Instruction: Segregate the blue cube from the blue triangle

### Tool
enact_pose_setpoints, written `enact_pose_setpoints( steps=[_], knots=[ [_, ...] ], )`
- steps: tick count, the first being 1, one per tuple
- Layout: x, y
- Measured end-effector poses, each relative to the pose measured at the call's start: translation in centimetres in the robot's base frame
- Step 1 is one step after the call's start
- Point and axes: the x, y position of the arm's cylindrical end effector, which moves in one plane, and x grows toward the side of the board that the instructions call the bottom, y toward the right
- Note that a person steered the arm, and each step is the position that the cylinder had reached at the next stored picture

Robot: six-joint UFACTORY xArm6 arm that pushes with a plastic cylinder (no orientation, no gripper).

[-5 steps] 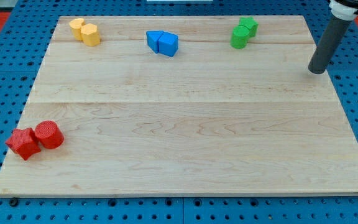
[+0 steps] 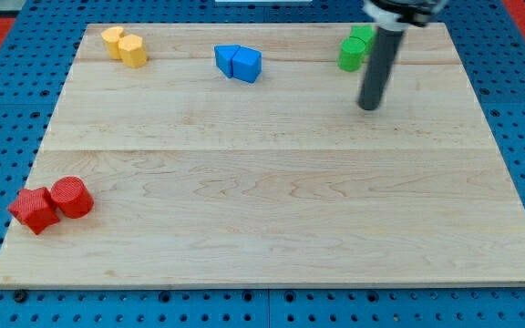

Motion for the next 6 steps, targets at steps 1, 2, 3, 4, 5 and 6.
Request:
enact_pose_setpoints(
  steps=[1,2,3,4,5,6],
  knots=[
    [-7.1,-3.8],
    [-11.2,-8.5],
    [-9.6,-11.5],
    [-9.5,-14.9],
    [-7.7,-17.4],
    [-6.4,-20.2]
  ],
)
